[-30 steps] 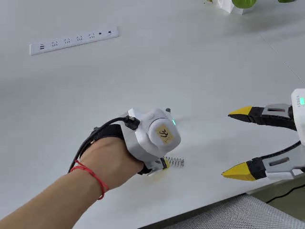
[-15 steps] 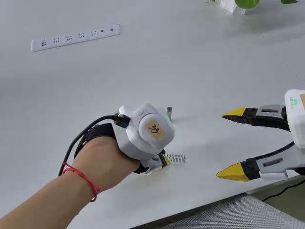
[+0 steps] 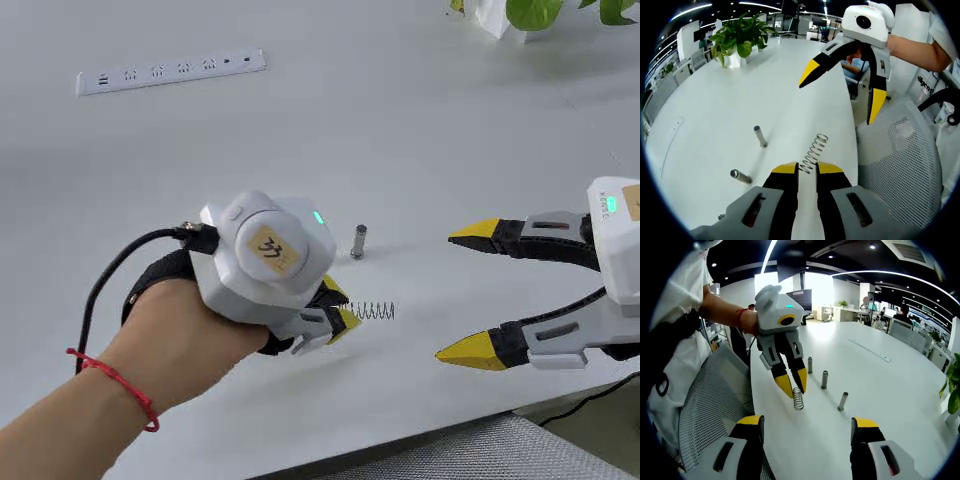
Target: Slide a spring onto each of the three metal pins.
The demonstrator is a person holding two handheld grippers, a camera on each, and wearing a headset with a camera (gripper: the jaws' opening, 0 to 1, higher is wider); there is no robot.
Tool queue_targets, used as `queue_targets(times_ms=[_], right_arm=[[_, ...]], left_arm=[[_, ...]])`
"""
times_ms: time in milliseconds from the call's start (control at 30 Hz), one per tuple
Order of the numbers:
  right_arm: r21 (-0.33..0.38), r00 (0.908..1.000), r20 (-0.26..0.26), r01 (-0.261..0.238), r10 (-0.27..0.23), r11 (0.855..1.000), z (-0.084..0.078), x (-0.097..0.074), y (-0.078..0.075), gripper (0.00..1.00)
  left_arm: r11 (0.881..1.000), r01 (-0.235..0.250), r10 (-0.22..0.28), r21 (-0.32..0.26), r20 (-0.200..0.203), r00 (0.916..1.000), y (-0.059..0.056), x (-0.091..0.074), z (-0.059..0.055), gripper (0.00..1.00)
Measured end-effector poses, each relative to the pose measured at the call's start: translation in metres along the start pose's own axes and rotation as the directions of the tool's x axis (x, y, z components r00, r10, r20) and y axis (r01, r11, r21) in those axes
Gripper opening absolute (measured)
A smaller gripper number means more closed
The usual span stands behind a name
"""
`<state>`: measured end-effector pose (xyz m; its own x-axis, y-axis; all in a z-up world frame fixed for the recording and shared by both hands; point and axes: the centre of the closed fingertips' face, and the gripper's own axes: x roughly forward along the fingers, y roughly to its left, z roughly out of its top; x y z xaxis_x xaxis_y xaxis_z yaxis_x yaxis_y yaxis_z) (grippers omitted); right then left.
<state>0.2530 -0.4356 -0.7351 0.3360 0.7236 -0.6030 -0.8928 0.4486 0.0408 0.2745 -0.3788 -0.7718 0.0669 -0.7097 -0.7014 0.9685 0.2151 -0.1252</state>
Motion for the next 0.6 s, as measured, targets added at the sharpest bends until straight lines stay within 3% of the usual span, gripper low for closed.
queue_targets(times_ms=[133,300,467,600], right_arm=[[-0.017,0.9999,0.009,-0.005,0.005,1.000,0.011,0.001,0.000,0.66],[-0.039,0.9994,0.030,-0.018,0.019,0.999,0.029,0.004,0.002,0.61],[-0.059,0.9980,0.050,-0.036,0.039,0.998,0.047,0.009,0.005,0.54],[-0.061,0.9943,0.085,-0.059,0.064,0.996,0.065,0.013,0.008,0.48]], left_arm=[[1.000,-0.011,0.013,-0.026,0.056,0.9984,0.004,-0.012,0.006,0.09],[0.998,-0.013,0.022,-0.068,0.136,0.9904,0.006,-0.027,0.014,0.09],[0.996,-0.013,0.031,-0.092,0.199,0.9796,0.006,-0.040,0.018,0.09],[0.993,-0.005,0.035,-0.117,0.258,0.9656,0.004,-0.051,0.024,0.09]])
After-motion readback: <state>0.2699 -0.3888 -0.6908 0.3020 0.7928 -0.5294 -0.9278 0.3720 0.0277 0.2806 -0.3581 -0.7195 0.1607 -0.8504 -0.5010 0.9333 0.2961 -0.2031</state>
